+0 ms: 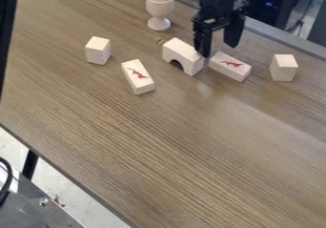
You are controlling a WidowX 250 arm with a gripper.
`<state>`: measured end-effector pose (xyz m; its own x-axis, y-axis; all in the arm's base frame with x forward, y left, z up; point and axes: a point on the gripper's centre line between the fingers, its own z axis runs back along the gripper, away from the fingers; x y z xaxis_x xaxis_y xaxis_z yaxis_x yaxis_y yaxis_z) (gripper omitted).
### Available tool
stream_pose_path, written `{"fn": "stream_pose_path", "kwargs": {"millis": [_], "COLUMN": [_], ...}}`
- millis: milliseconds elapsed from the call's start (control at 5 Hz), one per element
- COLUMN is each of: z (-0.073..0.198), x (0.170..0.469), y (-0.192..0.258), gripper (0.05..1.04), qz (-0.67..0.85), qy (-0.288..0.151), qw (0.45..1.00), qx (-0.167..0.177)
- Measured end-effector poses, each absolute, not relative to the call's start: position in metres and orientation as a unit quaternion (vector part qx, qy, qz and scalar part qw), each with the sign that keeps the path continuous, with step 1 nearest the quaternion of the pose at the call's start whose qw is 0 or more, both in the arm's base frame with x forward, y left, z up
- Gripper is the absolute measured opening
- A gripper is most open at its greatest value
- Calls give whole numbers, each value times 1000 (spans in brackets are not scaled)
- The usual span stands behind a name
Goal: Pick the box and place it ontop the arch
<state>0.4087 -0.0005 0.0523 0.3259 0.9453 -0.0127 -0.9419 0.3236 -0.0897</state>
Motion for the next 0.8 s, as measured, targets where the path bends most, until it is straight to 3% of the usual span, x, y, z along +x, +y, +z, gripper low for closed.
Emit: {"fn": "stream_pose_path", "kwargs": {"millis": [400, 800], "z": [60, 50], "x": [422, 417], "y": [-18, -17], "gripper": [998, 998], "qz": [564, 574], "qy": [-47, -46], "qw": [824, 817], "qx": [-17, -13]}}
